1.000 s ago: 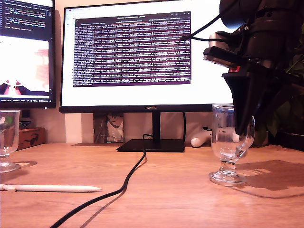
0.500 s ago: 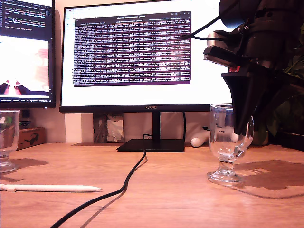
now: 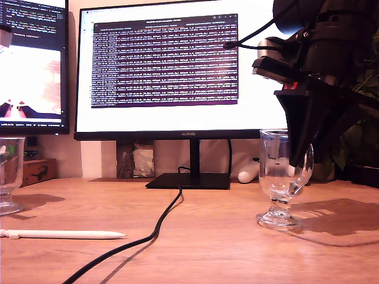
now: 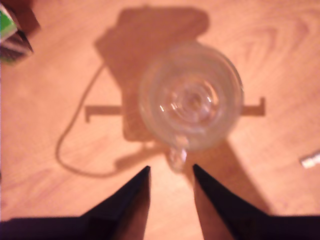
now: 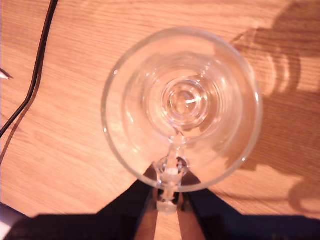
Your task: Pick the small glass cups in front of you with each of your hands, and place them behind the white pen
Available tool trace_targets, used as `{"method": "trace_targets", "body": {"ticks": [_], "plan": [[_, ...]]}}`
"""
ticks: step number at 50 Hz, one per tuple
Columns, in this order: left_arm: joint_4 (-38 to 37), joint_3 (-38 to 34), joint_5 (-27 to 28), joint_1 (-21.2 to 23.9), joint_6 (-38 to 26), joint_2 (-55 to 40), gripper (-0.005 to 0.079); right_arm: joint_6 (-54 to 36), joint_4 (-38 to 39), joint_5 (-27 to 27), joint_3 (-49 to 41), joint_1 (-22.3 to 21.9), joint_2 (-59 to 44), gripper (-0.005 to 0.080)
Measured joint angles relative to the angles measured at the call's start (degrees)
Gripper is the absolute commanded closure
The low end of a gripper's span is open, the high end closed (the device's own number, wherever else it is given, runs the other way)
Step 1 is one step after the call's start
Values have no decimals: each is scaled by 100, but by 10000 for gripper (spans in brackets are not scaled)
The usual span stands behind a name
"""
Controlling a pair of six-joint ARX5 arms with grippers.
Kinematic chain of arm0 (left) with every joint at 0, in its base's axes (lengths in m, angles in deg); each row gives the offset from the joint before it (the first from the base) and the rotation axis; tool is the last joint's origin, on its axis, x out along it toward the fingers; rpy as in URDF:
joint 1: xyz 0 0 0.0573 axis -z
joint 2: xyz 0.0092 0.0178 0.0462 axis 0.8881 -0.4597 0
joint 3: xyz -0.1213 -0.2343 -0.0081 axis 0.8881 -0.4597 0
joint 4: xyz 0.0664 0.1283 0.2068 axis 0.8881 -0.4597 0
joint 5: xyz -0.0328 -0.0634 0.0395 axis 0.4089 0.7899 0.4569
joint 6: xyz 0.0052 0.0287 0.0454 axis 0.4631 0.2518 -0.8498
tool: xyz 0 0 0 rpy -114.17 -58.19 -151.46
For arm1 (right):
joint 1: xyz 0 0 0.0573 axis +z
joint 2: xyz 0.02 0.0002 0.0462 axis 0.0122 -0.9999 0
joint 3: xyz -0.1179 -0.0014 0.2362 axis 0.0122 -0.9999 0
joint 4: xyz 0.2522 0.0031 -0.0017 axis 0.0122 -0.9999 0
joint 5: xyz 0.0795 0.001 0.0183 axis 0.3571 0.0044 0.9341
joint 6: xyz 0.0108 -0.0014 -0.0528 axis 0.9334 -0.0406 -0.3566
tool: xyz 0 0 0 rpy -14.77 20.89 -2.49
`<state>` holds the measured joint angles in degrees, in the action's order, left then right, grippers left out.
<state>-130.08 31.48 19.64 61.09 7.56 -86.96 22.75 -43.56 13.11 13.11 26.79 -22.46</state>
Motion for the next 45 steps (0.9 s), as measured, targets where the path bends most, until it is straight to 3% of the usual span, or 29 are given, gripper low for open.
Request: {"method": "trace_targets", "body": {"ticks": [22, 26, 32, 45], "plan": [[114, 20, 63, -11, -35, -691, 510, 0, 68, 0, 0, 2, 0, 765], [142, 20, 63, -11, -35, -754, 569, 0, 68, 0, 0, 2, 0, 765], [155, 20, 101, -11, -35, -817, 774, 0, 79, 0, 0, 2, 0, 765], [168, 20, 343, -9, 240, -841, 762, 0, 107, 0, 0, 2, 0, 765]]}}
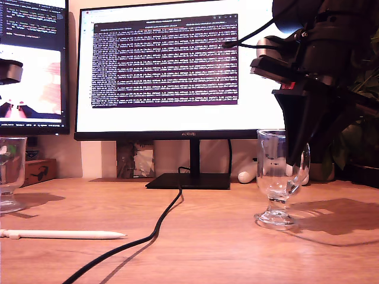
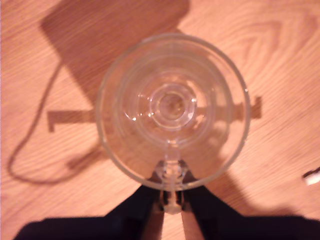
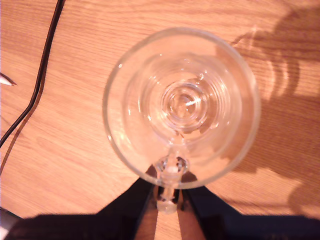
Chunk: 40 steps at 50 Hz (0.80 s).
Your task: Pick the small glass cups in front of you with each of your hands, and place them behind the white pen
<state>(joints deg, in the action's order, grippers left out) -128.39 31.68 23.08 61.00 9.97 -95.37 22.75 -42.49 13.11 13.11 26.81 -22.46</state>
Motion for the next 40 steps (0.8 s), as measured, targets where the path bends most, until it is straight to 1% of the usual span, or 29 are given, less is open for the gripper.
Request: {"method": "trace_targets", "body": {"ticks": [1, 11, 22, 34, 40], "plan": [[-15, 0, 0, 4, 114, 0, 762, 0, -2, -2, 0, 0, 0, 765], [-435, 2, 52, 59, 468, 0, 762, 0, 0, -2, 0, 0, 0, 765], [-433, 2, 372, 219, 820, 116, 762, 0, 2, -2, 0, 157, -2, 765], [-459, 2, 501, 684, 1316, 741, 762, 33, 138, 0, 0, 396, -2, 765], [-420, 0, 501, 964, 1440, 802, 762, 96, 170, 0, 0, 452, -2, 765]]}}
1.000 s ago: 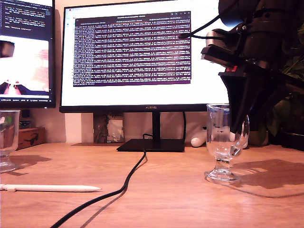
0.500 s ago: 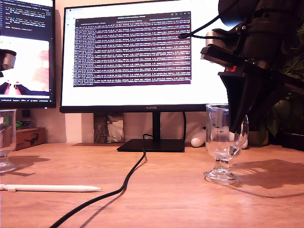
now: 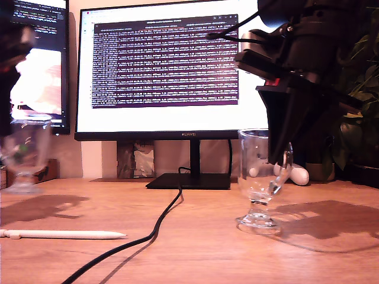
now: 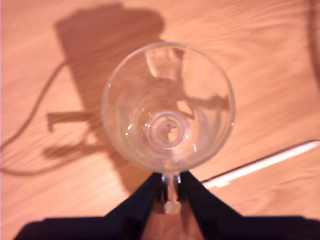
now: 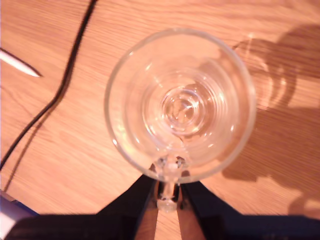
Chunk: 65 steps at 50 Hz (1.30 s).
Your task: Pick the small glass cups in front of you with each of your hands, and place them behind the white pen
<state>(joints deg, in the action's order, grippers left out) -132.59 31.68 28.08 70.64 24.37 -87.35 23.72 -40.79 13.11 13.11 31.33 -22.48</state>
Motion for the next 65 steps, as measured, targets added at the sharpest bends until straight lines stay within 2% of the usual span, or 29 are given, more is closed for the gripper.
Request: {"method": "trace_targets", "body": {"ticks": [15, 26, 38, 55, 65], "plan": [[190, 2, 0, 595, 369, -9, 762, 37, 44, 0, 0, 37, 0, 765], [295, -85, -7, 699, 424, -9, 762, 179, 256, 293, 17, 120, 0, 765], [658, -756, 9, 898, 592, -9, 762, 225, 229, 299, 485, 516, -17, 765], [734, -774, -214, 1106, 695, -9, 762, 452, 208, 306, 946, 605, -437, 765], [693, -774, -247, 1228, 713, -9, 762, 640, 348, 573, 1134, 745, -857, 765]]}}
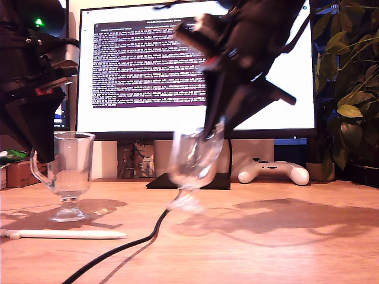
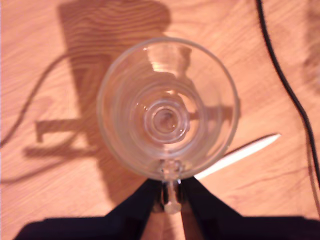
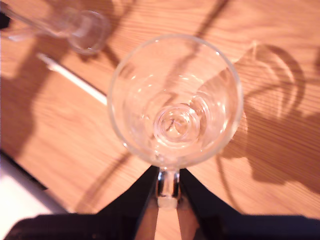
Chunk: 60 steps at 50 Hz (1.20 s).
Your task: Pick the small glass cups in front of you with each of your hands, and place them behind the white pen
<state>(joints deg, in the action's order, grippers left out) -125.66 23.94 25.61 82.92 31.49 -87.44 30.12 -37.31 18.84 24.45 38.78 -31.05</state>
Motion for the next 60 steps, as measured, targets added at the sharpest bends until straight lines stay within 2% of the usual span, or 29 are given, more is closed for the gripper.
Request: {"method": "trace_targets", "body": {"ticks": [10, 19, 23, 36, 43, 46, 60], "plan": [[-243, 0, -76, 24, 85, 0, 746, 9, 72, 20, 461, 256, -98, 765], [-341, 0, -234, 24, 92, 0, 587, 24, 76, 26, 566, 304, -98, 765], [-354, 0, -236, 24, 109, 0, 557, 52, 76, 26, 566, 304, -103, 765], [-317, 0, -144, 24, 114, 0, 552, 153, 146, 24, 566, 317, -107, 765], [-258, 0, -138, 24, 114, 2, 487, 197, 319, 22, 564, 374, -109, 765], [-254, 0, -122, 24, 114, 7, 483, 249, 337, 24, 566, 407, -127, 765], [-140, 0, 391, 24, 107, 166, 483, 317, 485, 24, 566, 568, -542, 765]]}}
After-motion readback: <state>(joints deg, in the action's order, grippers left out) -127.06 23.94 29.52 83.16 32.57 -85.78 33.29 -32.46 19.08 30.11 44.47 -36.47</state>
